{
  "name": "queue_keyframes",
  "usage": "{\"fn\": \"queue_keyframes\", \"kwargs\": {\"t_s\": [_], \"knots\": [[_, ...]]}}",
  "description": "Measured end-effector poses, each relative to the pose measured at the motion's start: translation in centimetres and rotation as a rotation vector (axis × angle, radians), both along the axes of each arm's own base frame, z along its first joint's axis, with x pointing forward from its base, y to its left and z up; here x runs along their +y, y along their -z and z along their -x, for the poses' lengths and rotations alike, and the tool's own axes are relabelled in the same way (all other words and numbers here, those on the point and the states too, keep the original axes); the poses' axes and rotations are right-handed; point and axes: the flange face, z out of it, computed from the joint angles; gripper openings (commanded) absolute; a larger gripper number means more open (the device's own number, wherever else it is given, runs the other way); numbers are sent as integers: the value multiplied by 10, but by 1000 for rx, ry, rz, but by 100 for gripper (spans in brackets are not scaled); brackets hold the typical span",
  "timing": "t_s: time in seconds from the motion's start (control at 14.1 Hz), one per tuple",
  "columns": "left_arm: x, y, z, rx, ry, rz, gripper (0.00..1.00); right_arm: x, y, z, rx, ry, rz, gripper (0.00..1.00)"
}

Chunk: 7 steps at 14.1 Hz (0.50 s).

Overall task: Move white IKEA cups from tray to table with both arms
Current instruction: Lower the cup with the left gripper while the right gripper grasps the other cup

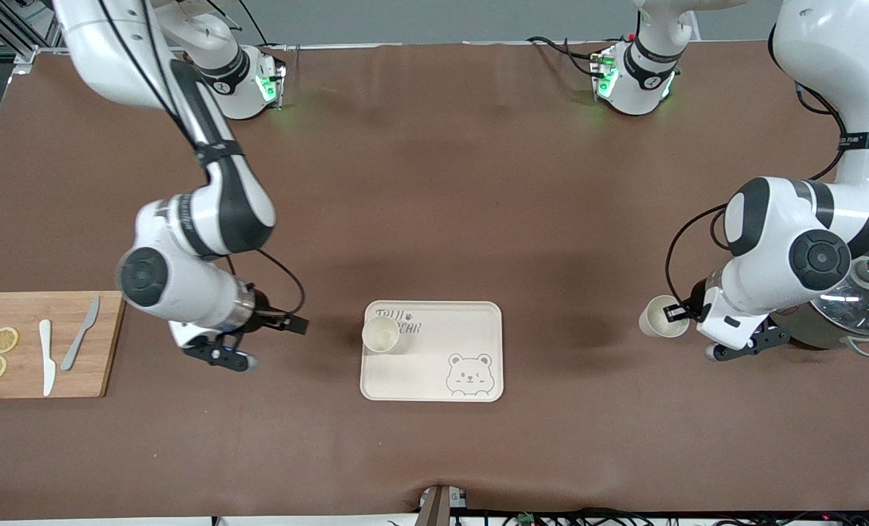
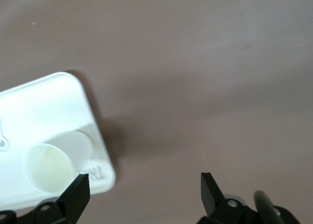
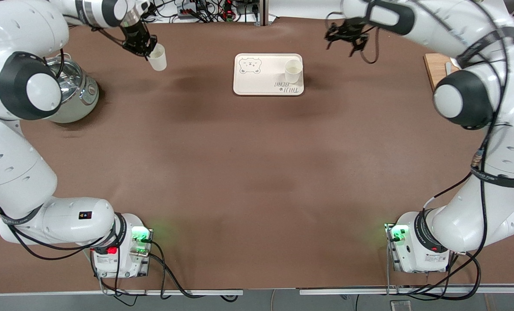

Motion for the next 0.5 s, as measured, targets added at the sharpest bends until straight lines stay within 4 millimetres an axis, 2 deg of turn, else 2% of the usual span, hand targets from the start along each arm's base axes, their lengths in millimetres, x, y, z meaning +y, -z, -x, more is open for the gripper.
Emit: {"fn": "queue_keyframes", "kwargs": {"t_s": [0.14, 0.21, 0.5], "knots": [[13, 24, 14, -12, 5, 4, 0, 38, 18, 3, -14, 9, 0, 100], [17, 35, 22, -11, 8, 5, 0, 50, 24, 5, -13, 14, 1, 100], [21, 69, 44, -23, 8, 12, 0, 72, 37, 6, -33, 54, -5, 100]]}}
